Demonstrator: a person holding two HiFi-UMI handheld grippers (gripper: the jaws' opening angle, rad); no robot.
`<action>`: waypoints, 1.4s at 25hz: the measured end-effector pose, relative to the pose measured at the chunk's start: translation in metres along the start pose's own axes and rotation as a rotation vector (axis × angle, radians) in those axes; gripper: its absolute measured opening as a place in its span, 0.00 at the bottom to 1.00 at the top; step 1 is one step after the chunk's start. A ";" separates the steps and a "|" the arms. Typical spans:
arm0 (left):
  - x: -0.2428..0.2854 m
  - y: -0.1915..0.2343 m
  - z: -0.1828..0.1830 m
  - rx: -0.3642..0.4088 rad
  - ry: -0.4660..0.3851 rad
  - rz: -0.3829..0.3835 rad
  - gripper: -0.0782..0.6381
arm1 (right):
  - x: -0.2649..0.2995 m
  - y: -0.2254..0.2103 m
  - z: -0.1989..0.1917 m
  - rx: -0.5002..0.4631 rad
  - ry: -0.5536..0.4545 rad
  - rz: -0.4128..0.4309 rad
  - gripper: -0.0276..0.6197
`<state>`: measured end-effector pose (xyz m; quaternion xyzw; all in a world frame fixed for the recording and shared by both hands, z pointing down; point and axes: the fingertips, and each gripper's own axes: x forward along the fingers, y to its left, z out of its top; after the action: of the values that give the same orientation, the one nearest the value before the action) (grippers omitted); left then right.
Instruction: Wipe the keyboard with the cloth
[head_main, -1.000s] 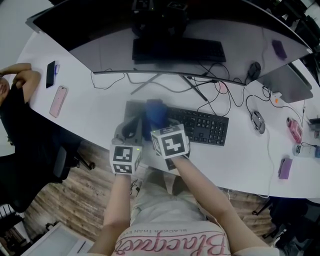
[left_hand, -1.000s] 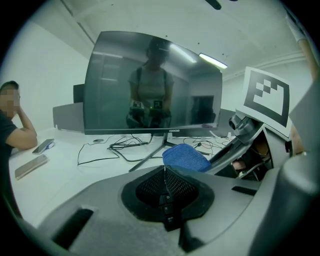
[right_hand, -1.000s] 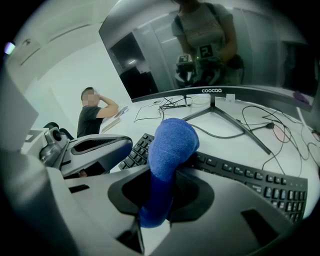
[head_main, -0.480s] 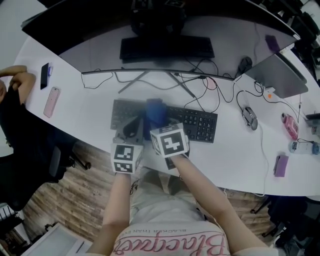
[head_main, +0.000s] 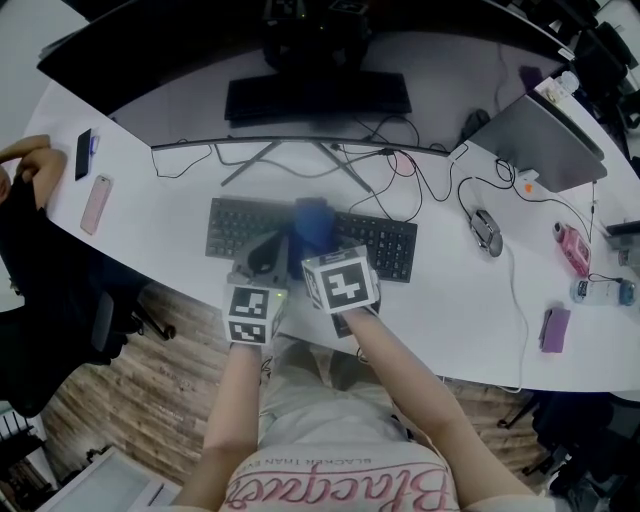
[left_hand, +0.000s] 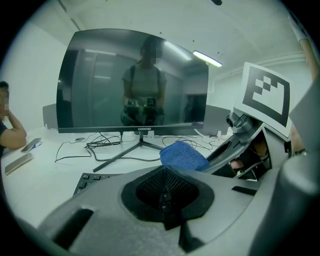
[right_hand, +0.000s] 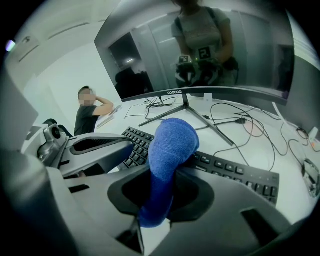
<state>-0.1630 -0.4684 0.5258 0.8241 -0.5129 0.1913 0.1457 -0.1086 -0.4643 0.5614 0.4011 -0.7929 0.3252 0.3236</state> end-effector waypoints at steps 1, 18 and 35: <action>0.001 -0.004 0.002 0.002 -0.002 -0.001 0.12 | -0.002 -0.004 -0.001 -0.002 0.001 -0.002 0.19; 0.030 -0.060 0.013 0.015 0.004 -0.026 0.12 | -0.035 -0.057 -0.025 -0.005 0.015 -0.020 0.18; 0.057 -0.122 0.019 0.059 0.012 -0.079 0.12 | -0.066 -0.106 -0.047 0.011 0.013 -0.032 0.18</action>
<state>-0.0275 -0.4693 0.5303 0.8465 -0.4731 0.2054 0.1322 0.0245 -0.4494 0.5647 0.4133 -0.7825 0.3271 0.3316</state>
